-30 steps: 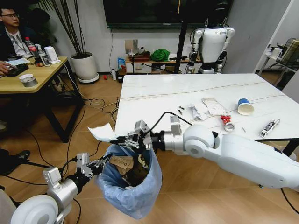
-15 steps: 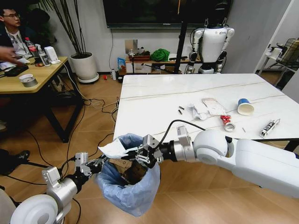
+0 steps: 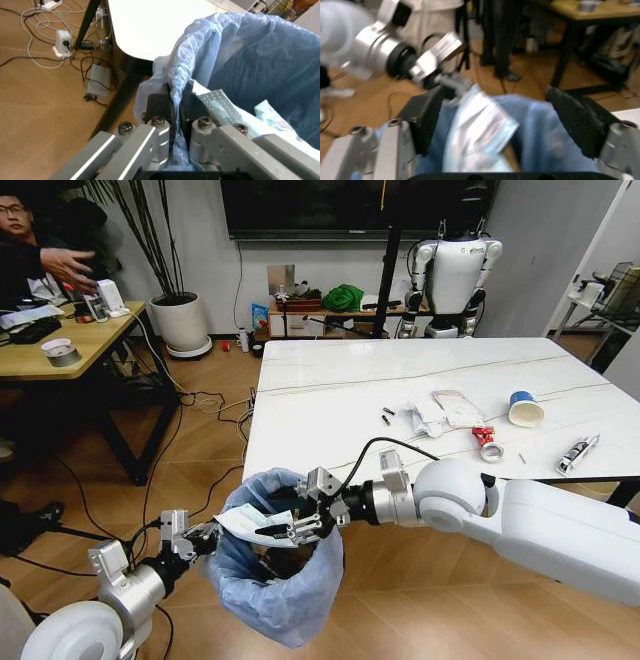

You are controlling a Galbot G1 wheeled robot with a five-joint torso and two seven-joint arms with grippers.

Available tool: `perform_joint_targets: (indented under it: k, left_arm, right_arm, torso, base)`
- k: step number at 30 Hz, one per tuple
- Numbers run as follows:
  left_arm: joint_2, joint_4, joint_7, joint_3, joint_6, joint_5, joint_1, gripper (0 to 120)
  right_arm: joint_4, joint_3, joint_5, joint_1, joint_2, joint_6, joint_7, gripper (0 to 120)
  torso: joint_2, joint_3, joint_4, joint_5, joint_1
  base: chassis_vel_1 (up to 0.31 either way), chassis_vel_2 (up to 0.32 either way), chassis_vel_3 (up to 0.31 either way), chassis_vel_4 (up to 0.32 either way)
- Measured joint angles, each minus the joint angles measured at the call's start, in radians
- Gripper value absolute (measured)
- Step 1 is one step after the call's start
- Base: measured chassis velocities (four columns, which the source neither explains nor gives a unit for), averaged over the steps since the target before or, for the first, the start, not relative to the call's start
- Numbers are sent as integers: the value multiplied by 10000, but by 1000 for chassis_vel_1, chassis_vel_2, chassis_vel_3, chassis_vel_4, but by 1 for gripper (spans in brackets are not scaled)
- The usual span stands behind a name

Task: Pick up the trash bin and place the trash from the table into it.

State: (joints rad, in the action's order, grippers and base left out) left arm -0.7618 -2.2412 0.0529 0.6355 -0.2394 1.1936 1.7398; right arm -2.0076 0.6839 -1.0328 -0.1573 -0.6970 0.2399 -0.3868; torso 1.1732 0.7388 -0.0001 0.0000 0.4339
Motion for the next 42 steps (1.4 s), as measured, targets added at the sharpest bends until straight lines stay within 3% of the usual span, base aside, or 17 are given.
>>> perform_joint_targets:
  k: [5, 13, 19, 25, 35, 42]
  left_arm:
    - [-38, -20, 0, -1, -1, -80, 52, 0]
    - [-99, -63, -17, -52, -2, -141, 59, 0]
    - [-111, -121, -32, -1, -2, -163, 110, 0]
    - [-70, -125, -41, 4, -1, -151, 88, 0]
    - [-4, -23, -42, -107, 0, -115, -17, 0]
    - [-22, -7, -40, -91, 1, -120, 28, 0]
  right_arm:
    - [783, -1333, -925, 32, -448, 37, 1317, 97]
    - [1987, -2460, -1182, 67, -1174, 476, 3240, 100]
    - [4427, -3578, -930, 103, -1806, 1486, 5202, 100]
    - [5812, -4157, -542, -250, -1622, 1911, 5261, 100]
    - [6203, -4704, -478, -1378, -960, 2388, 4458, 100]
    - [6818, -4659, -240, -1435, -1230, 2453, 4149, 100]
  torso:
    - [0, 0, 1, 0, 1]
    - [0, 0, 2, 1, 1]
    - [-1, 1, 4, 3, 2]
    - [-1, 1, 0, 3, 3]
    - [-1, 1, -2, 2, 0]
    - [0, 1, 2, 1, 0]
  base:
    - [0, 0, 0, 0]
    - [0, 0, 0, 0]
    - [0, 0, 0, 0]
    - [0, 0, 0, 0]
    - [0, 0, 0, 0]
    - [0, 0, 0, 0]
